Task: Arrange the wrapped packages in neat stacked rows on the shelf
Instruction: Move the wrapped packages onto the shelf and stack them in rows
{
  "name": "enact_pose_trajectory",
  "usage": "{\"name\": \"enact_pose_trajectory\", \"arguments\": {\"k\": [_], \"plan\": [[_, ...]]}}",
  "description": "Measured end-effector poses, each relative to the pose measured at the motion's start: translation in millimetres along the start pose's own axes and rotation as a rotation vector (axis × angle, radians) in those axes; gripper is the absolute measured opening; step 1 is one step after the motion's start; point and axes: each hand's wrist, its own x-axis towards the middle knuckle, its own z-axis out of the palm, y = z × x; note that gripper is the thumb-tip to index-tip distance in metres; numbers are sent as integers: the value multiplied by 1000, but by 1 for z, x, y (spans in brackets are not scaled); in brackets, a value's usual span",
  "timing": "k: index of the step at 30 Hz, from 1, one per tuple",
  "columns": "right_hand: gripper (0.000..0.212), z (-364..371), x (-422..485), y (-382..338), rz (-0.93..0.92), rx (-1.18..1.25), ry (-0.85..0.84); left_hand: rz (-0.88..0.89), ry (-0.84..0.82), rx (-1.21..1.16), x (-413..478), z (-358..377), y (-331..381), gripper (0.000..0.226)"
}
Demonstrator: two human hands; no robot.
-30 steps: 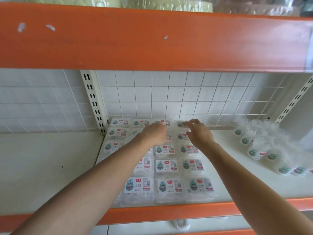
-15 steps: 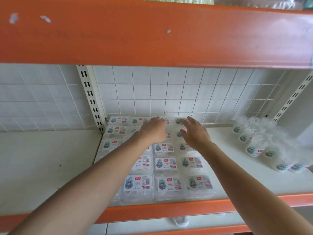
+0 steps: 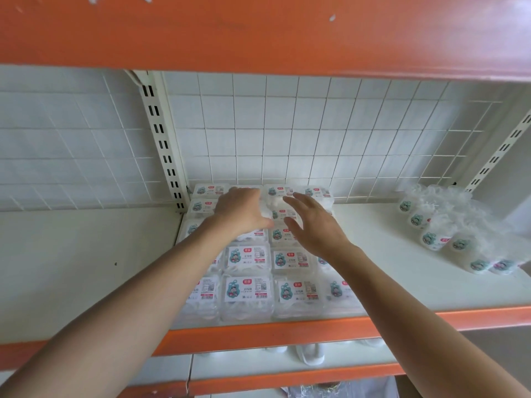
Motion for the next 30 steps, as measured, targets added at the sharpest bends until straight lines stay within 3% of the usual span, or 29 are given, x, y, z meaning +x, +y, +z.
{"name": "enact_pose_trajectory", "arguments": {"k": [8, 13, 16, 25, 30], "plan": [[47, -9, -12, -3, 14, 309, 56, 65, 109, -498, 0, -8, 16, 68], [61, -14, -17, 4, 46, 392, -56, 61, 57, -778, 0, -7, 27, 55], [62, -18, -18, 8, 75, 468, -19, 49, 1, -917, -1, -3, 28, 54], [70, -21, -17, 26, 101, 346, 131, 40, -97, -866, 2, 10, 21, 64], [70, -24, -17, 24, 46, 273, 161, -7, -88, -838, 2, 14, 19, 54]]}}
